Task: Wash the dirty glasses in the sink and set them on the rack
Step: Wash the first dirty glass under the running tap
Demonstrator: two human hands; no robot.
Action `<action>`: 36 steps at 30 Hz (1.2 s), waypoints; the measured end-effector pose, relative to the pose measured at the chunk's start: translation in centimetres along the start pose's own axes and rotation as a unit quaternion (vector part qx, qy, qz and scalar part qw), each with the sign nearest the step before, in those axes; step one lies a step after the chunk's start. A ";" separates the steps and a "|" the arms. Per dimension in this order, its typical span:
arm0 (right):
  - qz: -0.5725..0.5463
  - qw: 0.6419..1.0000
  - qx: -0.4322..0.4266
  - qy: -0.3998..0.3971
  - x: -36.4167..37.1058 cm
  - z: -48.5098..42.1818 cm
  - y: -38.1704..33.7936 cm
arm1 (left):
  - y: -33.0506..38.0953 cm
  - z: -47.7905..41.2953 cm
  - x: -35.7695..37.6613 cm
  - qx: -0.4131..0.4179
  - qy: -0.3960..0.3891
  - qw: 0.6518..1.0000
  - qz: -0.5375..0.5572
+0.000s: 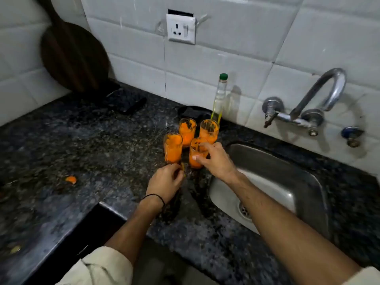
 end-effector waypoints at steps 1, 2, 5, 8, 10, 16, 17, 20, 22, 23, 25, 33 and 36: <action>0.016 1.000 0.016 -0.001 0.6 -0.4 0.0 | -0.4 -0.2 0.5 -0.002 -0.013 1.000 -0.016; 0.032 0.999 0.037 0.003 0.9 -0.7 0.2 | -0.7 -0.5 1.1 0.005 -0.022 0.999 -0.044; 0.039 0.997 0.054 0.033 2.3 -1.0 0.7 | -2.6 -0.6 4.0 0.003 -0.076 0.990 -0.117; 0.038 0.996 0.039 0.075 2.2 -0.9 0.5 | -4.1 -0.4 6.1 -0.001 -0.120 0.980 -0.162; 0.037 0.995 0.035 0.090 2.0 -0.6 0.6 | -4.5 0.0 6.8 0.021 -0.114 0.976 -0.184; 0.021 0.988 0.046 0.149 0.9 1.9 2.7 | -5.0 0.2 7.1 0.038 -0.092 0.978 -0.183; 0.023 0.986 0.052 0.157 0.6 2.6 3.2 | -4.8 0.1 7.0 0.038 -0.090 0.979 -0.180; 0.019 0.980 0.068 0.183 -0.8 4.7 4.9 | -3.1 -0.2 6.9 0.061 -0.082 0.983 -0.155; 0.019 0.975 0.085 0.203 -2.1 6.3 6.0 | -0.7 -0.8 7.1 0.107 -0.087 0.984 -0.110; 0.023 0.972 0.093 0.213 -3.0 7.0 6.5 | 0.9 -1.4 7.3 0.132 -0.090 0.983 -0.085; 0.026 0.966 0.110 0.231 -4.6 8.4 7.5 | 3.9 -2.8 7.8 0.172 -0.099 0.979 -0.044; 0.033 0.953 0.157 0.258 -11.4 11.8 11.4 | 19.7 -12.6 11.5 0.208 -0.187 0.960 0.006; 0.042 0.957 0.157 0.242 -12.8 12.0 12.5 | 24.7 -15.9 12.0 0.178 -0.155 0.972 -0.021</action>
Point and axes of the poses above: each hand's wrist, its own z-axis away from the middle knuckle, its own x-axis out of the palm, y = z × x, the point moved 8 cm from there along -z, towards the middle knuckle, and after that the axes turned 1 degree about z, right-handed, at the moved point
